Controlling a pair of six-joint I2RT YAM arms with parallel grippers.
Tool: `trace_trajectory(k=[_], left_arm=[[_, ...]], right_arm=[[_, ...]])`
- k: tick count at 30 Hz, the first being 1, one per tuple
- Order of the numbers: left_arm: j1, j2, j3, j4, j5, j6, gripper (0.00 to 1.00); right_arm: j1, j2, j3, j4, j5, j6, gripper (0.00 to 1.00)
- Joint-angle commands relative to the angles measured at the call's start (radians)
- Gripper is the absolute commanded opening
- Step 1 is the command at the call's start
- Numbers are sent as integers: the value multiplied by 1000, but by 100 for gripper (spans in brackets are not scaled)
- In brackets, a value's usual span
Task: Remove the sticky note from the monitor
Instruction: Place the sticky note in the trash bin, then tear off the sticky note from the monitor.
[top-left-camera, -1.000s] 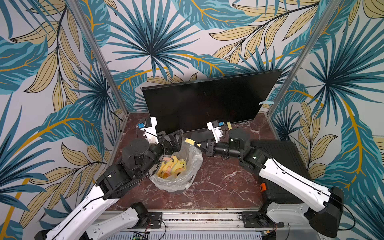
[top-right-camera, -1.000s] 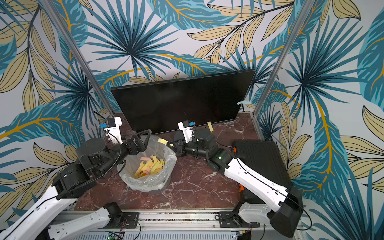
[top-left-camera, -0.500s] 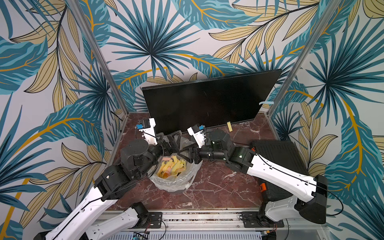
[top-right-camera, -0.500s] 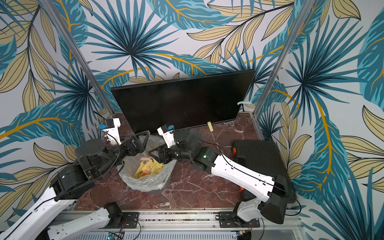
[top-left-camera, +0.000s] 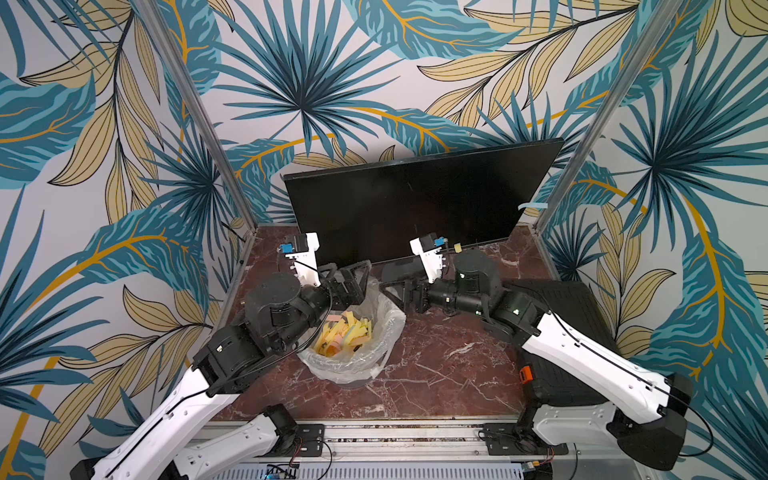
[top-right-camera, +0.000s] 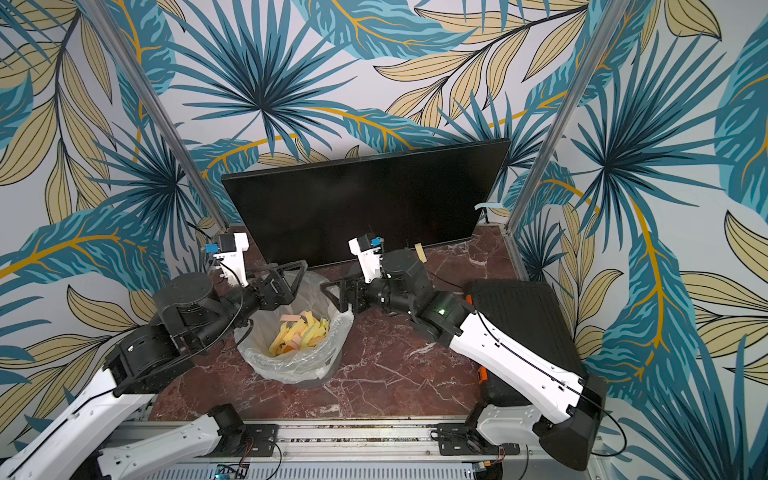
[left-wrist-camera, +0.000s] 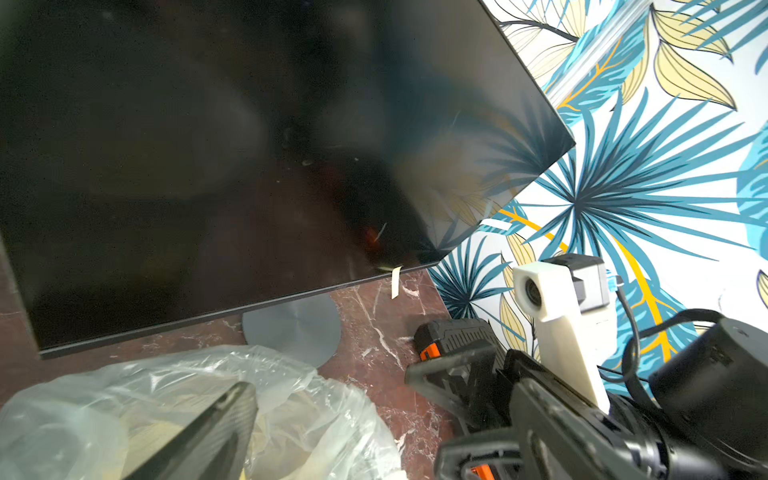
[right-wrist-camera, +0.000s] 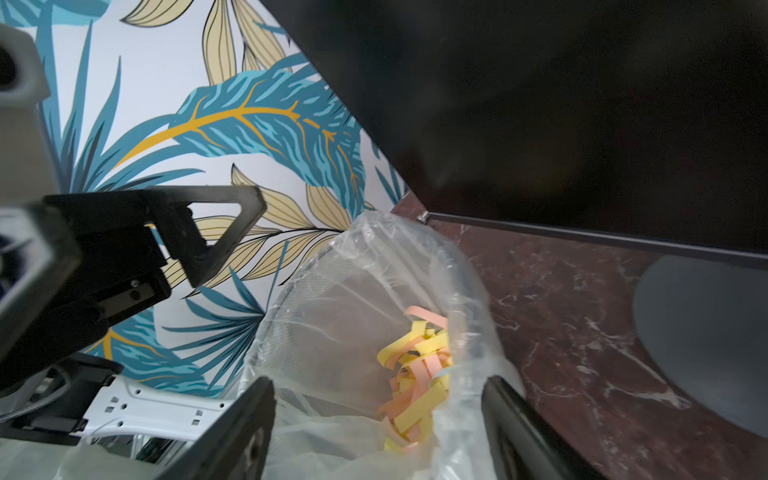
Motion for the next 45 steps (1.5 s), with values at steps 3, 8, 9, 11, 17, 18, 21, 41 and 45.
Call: trace_trajectory(k=[3,8,9,11,17,18,21,41,45], left_arm=[[3,86,49,73,183,31,100],[-42,185,76,129,228,45,100],[-58,203,87,135,226,52,100],[-92,248,107,142,219,67,100],[-158,351,139,186,236,72,100],[-164,363,142,193,239,70,100],[-176,392,152,205,243,68,100],[-188,427,194,174,252,84,100],[-189,429,196,168,252,85,100]], right_arm=[[-169,-82,-131,88,-63,74,88],[-342,-134,-261,166,-143,137,92],[-379,-137,-284,188,-166,151,92],[-451,-136,-332,242,-207,188,93],[-639,-86,-485,450,-306,284,95],[-657,-68,-501,483,-314,297,97],[-708,-12,-543,580,-333,330,99],[-800,431,-561,1159,-400,420,98],[-801,474,-528,1174,-411,423,97]])
